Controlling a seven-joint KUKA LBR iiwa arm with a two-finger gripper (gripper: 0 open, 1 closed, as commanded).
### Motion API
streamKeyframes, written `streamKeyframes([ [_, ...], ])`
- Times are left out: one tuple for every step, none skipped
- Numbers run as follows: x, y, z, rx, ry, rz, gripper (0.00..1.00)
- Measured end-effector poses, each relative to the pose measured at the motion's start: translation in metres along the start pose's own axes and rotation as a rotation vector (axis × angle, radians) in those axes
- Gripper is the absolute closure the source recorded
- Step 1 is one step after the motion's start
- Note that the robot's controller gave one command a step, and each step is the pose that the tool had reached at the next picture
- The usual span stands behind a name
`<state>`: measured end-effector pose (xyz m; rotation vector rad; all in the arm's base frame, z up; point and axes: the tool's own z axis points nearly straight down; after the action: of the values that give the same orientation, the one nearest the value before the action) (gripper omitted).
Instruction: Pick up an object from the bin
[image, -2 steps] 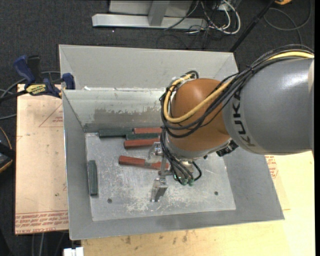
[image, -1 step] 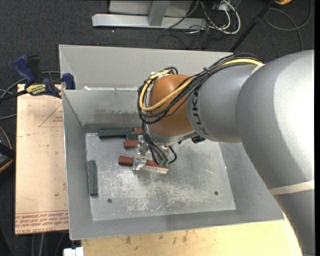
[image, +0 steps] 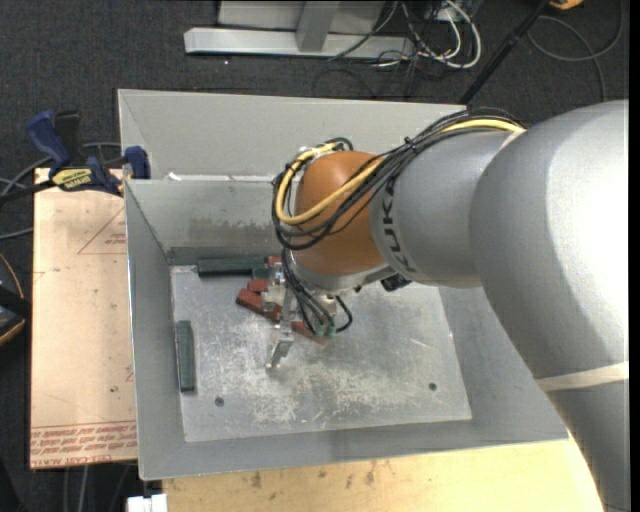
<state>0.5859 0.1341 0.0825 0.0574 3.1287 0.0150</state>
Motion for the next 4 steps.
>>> streamKeyframes([
  [-0.008,-0.001,-0.002,-0.006,-0.036,0.004,1.0],
  [0.0,0.0,0.001,0.0,-0.002,-0.001,0.0],
  [-0.001,0.0,0.001,-0.001,-0.006,0.0,0.0],
  [-0.03,-0.005,0.002,0.0,0.042,0.039,0.0],
])
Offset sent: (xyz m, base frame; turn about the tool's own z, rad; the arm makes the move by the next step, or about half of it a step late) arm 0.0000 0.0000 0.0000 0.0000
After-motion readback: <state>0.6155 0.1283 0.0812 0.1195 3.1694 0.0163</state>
